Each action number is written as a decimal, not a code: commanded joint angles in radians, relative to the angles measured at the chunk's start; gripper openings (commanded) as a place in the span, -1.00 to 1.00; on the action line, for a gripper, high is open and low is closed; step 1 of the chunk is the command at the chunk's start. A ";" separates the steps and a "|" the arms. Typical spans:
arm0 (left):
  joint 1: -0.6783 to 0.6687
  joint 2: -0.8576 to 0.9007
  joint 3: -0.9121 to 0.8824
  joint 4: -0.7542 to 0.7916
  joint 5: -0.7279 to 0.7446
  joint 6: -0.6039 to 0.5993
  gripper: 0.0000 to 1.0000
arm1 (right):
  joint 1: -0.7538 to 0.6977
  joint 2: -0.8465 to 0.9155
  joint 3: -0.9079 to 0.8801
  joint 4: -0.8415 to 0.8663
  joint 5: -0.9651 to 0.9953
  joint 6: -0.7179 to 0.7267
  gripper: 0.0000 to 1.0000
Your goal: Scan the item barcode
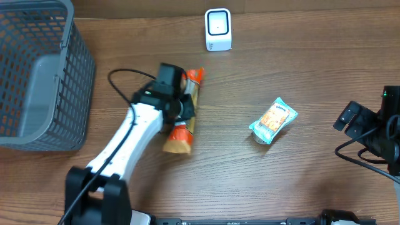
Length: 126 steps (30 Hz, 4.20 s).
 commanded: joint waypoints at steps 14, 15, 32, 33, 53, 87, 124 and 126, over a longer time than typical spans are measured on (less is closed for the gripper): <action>-0.178 0.203 0.000 0.122 -0.124 -0.087 0.00 | -0.005 -0.003 0.019 0.005 0.006 0.005 1.00; -0.175 0.203 0.000 0.122 -0.121 -0.087 0.15 | -0.005 -0.003 0.019 0.005 0.006 0.005 1.00; -0.173 0.191 0.080 0.069 -0.095 0.008 0.67 | -0.005 -0.003 0.019 0.005 0.006 0.005 1.00; -0.173 0.191 0.100 0.047 -0.099 0.018 0.67 | -0.005 -0.003 0.019 0.005 0.006 0.005 1.00; -0.172 0.194 0.197 -0.056 -0.158 0.084 -0.92 | -0.005 -0.003 0.019 0.005 0.006 0.005 1.00; 0.356 0.194 0.195 -0.149 -0.202 0.217 -0.85 | -0.005 -0.003 0.019 0.005 0.006 0.005 1.00; 0.363 0.194 0.190 -0.152 -0.202 0.212 1.00 | -0.005 -0.003 0.019 0.005 0.006 0.005 1.00; 0.363 0.194 0.190 -0.152 -0.202 0.212 0.99 | -0.005 -0.003 0.019 0.005 0.006 0.005 1.00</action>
